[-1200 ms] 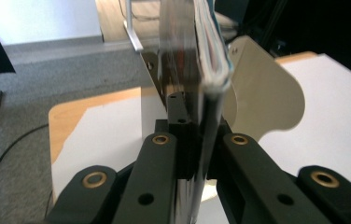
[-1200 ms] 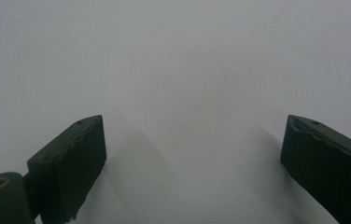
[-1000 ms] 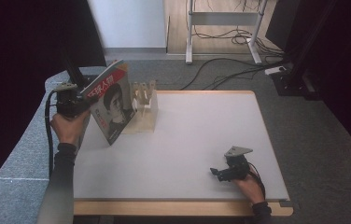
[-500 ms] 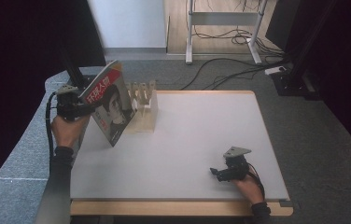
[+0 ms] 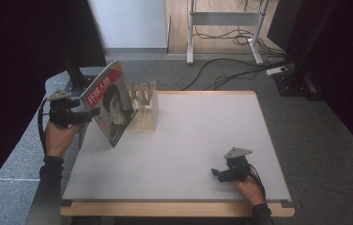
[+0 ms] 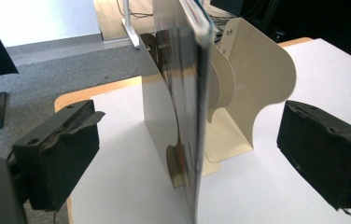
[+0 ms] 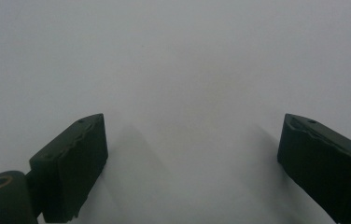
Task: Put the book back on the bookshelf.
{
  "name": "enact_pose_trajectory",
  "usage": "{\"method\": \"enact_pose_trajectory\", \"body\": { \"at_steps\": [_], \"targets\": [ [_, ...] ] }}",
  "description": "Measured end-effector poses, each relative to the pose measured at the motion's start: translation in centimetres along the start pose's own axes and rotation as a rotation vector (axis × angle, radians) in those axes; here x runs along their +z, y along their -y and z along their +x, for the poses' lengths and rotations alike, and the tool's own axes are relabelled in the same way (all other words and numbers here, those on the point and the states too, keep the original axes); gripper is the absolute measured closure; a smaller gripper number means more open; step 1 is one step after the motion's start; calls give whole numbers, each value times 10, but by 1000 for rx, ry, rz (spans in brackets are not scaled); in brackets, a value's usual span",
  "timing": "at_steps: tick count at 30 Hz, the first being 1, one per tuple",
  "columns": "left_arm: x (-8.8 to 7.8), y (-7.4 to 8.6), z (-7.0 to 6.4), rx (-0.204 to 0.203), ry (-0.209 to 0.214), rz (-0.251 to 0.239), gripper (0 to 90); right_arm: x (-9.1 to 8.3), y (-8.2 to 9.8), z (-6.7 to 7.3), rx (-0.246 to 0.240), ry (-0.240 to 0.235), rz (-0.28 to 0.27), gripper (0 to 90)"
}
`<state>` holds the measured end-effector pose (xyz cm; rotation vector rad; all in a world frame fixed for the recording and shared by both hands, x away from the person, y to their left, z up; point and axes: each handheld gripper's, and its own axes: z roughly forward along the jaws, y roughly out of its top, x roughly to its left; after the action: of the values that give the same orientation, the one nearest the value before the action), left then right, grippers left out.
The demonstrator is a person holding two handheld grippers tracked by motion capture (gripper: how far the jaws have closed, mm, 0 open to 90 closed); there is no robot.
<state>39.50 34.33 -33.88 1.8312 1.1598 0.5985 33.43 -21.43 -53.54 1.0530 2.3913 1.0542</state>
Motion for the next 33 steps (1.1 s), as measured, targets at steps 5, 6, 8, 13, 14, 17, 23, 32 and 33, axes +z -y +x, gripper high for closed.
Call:
{"method": "enact_pose_trajectory", "body": {
  "at_steps": [5,6,8,13,14,17,23,32,33],
  "targets": [
    [-12,6,-5,29,6,-3,28,0,0,0,-1,-1,1,77],
    [-15,7,-7,35,13,-3,20,0,0,0,-1,0,1,77],
    [-18,10,-10,51,33,6,0,0,0,0,-2,-1,1,77],
    [-25,22,-17,59,65,12,0,0,0,0,-3,-1,1,77],
    [-26,24,-18,64,67,14,0,0,0,0,-3,-1,1,77],
    [-29,31,-23,67,78,24,0,0,0,0,-1,-2,2,77],
    [-35,40,-35,76,109,33,0,0,0,0,-1,-1,2,77],
    [-30,46,-63,119,178,45,0,0,0,0,-1,-1,2,77],
    [-27,46,-65,119,187,45,0,0,0,0,-2,0,2,76]
  ]
}}
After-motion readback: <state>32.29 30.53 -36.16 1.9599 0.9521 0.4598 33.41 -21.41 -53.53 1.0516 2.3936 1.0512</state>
